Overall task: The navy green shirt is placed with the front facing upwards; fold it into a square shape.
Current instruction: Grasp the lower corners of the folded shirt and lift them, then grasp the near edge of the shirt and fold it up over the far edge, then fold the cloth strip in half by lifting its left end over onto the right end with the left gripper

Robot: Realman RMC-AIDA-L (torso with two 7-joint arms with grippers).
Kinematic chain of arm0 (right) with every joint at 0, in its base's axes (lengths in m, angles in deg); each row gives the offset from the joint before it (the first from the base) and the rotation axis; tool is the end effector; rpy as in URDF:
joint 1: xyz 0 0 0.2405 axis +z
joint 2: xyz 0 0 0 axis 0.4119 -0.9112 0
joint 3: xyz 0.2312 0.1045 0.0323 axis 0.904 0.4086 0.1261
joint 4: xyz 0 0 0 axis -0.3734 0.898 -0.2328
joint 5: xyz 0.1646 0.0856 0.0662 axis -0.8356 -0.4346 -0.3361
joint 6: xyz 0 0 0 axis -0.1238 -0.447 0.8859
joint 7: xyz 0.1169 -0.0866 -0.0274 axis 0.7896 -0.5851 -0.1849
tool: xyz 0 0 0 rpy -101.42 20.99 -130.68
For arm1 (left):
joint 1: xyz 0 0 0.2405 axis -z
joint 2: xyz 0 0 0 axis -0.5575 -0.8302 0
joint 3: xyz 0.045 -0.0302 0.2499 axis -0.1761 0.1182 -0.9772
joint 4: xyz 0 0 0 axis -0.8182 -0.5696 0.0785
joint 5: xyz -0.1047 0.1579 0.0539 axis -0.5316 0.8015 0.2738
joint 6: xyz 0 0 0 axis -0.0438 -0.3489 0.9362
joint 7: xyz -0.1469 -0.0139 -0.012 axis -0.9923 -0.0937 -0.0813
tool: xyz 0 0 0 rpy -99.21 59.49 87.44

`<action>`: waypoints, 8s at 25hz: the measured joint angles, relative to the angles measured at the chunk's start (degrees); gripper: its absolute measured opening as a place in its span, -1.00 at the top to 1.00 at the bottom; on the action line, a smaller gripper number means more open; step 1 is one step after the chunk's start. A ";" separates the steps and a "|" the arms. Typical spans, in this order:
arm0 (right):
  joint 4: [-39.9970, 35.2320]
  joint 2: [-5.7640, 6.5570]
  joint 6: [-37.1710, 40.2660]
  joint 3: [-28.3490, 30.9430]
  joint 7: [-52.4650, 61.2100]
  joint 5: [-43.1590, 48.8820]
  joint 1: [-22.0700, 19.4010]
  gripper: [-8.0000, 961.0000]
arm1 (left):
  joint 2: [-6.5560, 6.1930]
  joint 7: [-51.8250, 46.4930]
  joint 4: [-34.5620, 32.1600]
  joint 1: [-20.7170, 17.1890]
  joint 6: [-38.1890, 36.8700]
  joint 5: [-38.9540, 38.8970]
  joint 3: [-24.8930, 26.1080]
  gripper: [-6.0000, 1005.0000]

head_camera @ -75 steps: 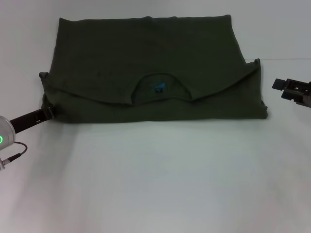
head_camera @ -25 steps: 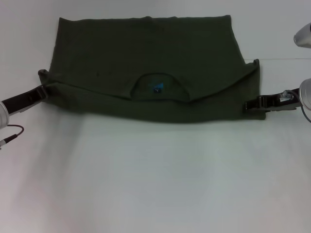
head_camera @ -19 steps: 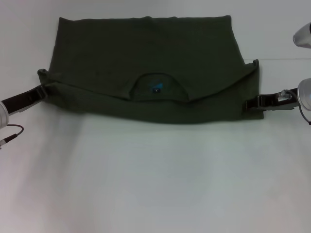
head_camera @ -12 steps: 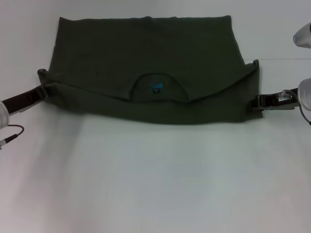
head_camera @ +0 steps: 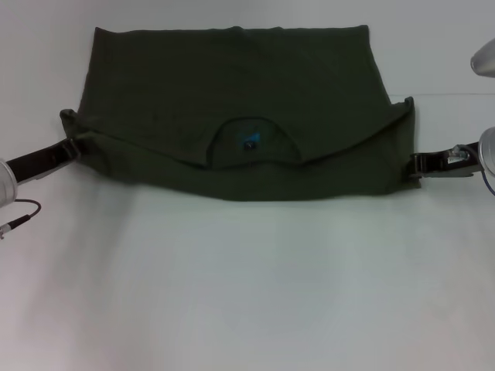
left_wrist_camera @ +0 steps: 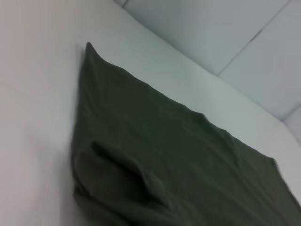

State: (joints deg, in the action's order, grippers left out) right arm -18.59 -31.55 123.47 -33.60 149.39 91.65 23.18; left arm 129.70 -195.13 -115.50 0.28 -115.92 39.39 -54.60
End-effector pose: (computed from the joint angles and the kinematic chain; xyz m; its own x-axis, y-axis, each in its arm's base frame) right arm 0.2724 0.4295 0.0096 0.3751 -0.8511 -0.3673 -0.8700 -0.1865 -0.4565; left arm -0.3158 0.3947 0.0261 0.1746 0.6087 0.7740 0.9846 -0.1008 -0.1429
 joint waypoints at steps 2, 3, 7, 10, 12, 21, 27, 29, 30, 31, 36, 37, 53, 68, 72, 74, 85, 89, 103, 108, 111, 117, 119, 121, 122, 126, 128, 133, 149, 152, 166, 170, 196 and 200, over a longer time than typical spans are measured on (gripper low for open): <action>-1.50 0.10 2.60 0.32 0.00 -0.10 -0.50 0.86 | -0.40 -1.17 -1.28 -0.50 -3.69 1.45 -0.04 0.93; -2.64 0.15 4.61 0.47 0.00 -0.13 -0.91 0.86 | -0.53 -2.26 -2.32 -0.88 -5.50 2.53 -0.05 0.93; -7.27 1.01 15.40 0.61 0.03 -0.17 -2.71 0.86 | -0.84 -9.54 -10.62 -3.66 -17.95 10.71 -0.07 0.93; -9.63 2.13 23.58 0.99 -0.12 -0.22 -4.19 0.86 | -1.42 -12.95 -16.16 -5.50 -27.94 15.83 0.18 0.93; -10.84 2.64 28.23 1.20 -0.57 -0.29 -5.23 0.86 | -2.23 -13.53 -17.94 -6.34 -34.72 18.12 0.69 0.93; -11.71 3.21 45.36 4.91 -9.29 -0.45 -8.56 0.86 | -3.23 -13.27 -21.00 -7.65 -52.52 30.04 3.16 0.93; -11.38 3.20 51.16 7.57 -12.74 -0.57 -10.33 0.86 | -3.29 -12.62 -21.59 -7.88 -55.60 34.10 3.54 0.93; -11.39 3.24 51.88 10.60 -13.79 -0.85 -10.57 0.86 | -3.62 -12.62 -21.82 -7.27 -55.62 34.17 4.14 0.93; -11.39 3.39 51.96 12.23 -14.10 -1.08 -10.58 0.86 | -3.78 -12.64 -21.87 -6.87 -55.57 34.18 4.41 0.93; -11.33 3.71 51.63 13.91 -14.22 -1.56 -10.50 0.86 | -4.21 -12.83 -21.89 -5.90 -55.28 34.13 4.91 0.93; -11.09 4.73 45.74 18.05 -11.69 -5.40 -9.56 0.86 | -5.76 -16.39 -20.76 -0.86 -51.39 34.18 5.29 0.93; -11.09 4.82 43.42 18.19 -10.58 -6.69 -9.33 0.86 | -6.00 -17.53 -20.49 0.12 -49.88 34.21 5.06 0.93; -8.23 1.66 11.25 14.30 -6.56 -15.97 -4.08 0.86 | -5.99 -32.72 -17.90 9.62 -25.24 36.56 -6.42 0.93; -5.53 -3.50 -13.03 9.42 -6.72 -16.22 -3.51 0.86 | -1.99 -34.60 -16.50 9.64 -8.99 37.06 -3.87 0.93; -4.18 -3.51 -15.78 9.39 -6.77 -16.26 -1.97 0.86 | -2.25 -35.62 -16.36 10.73 -8.20 37.06 -3.21 0.93; -3.07 -3.50 -17.33 9.35 -6.81 -16.20 -0.90 0.86 | -2.32 -36.00 -16.10 11.70 -7.85 37.10 -3.36 0.93; 2.56 -3.19 -27.90 4.97 -6.26 -15.95 2.85 0.86 | -3.63 -36.30 -9.84 15.25 -1.02 37.94 -4.05 0.93; 2.60 -3.11 -28.57 4.83 -6.25 -16.11 3.20 0.86 | -3.60 -36.31 -9.78 15.17 -0.09 37.96 -3.94 0.93; 2.70 -2.94 -28.69 3.67 -6.25 -16.06 4.47 0.86 | -3.55 -36.18 -9.77 15.27 1.93 37.67 -4.05 0.84; 2.70 -2.93 -28.96 3.74 -6.25 -16.23 4.34 0.86 | -3.39 -35.89 -9.40 15.62 3.16 37.53 -4.04 0.77; 2.70 -2.79 -28.96 3.72 -6.39 -16.12 4.60 0.86 | -3.54 -36.22 -8.31 16.03 3.89 37.59 -3.84 0.73; 4.10 -0.17 -28.85 2.79 -6.36 -14.33 6.18 0.77 | -3.53 -38.07 -7.22 15.99 6.55 37.41 -3.35 0.65; 5.09 1.35 -28.16 2.87 -6.28 -14.25 6.64 0.64 | -3.49 -38.40 -7.22 15.86 6.82 37.35 -3.24 0.63; 5.42 2.96 -26.15 3.17 -6.13 -14.31 6.70 0.51 | -3.37 -38.95 -7.30 15.46 6.92 37.32 -3.22 0.54; 5.29 3.47 -24.61 3.30 -6.06 -14.42 6.52 0.44 | -3.32 -39.02 -7.34 15.28 6.83 37.29 -3.22 0.47; 2.67 4.89 -15.74 5.23 -5.03 -16.01 3.77 0.03 | -2.62 -38.85 -8.86 12.93 5.74 34.24 -3.24 0.17; 0.43 4.80 -10.50 6.34 -5.52 -18.74 1.38 -0.13 | -2.27 -37.30 -10.25 10.79 4.22 29.61 -3.25 0.01; -4.40 3.20 2.65 6.94 -10.75 -30.28 -7.10 -0.43 | -1.96 -30.56 -13.33 1.57 -4.90 9.53 -3.19 -0.30; -1.29 1.89 24.39 10.18 -22.48 -51.06 -21.62 -0.54 | 0.40 -32.09 -7.17 -10.33 -23.64 -0.42 7.18 -0.40; -1.27 2.02 24.37 9.90 -22.72 -50.76 -21.50 -0.54 | 1.13 -34.13 -6.78 -11.21 -21.53 0.04 7.22 -0.40; -1.36 2.41 24.19 9.93 -23.46 -50.58 -21.49 -0.53 | 2.50 -39.65 -5.29 -13.61 -14.89 0.05 6.96 -0.40; -1.34 2.44 24.19 10.14 -23.47 -50.58 -21.34 -0.53 | 2.51 -40.32 -5.29 -13.60 -13.84 0.44 6.69 -0.40; -1.25 2.60 24.15 10.46 -23.35 -50.82 -21.56 -0.53 | 2.52 -41.02 -3.74 -13.67 -11.36 1.31 6.96 -0.40; -1.26 2.60 24.15 10.84 -23.41 -50.79 -21.69 -0.53 | 2.50 -41.29 -2.99 -13.38 -10.95 1.30 6.80 -0.40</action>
State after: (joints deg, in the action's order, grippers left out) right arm -19.84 -28.95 147.62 -22.76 125.99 40.86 1.49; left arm 132.20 -236.42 -118.49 -13.11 -126.86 40.70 -47.80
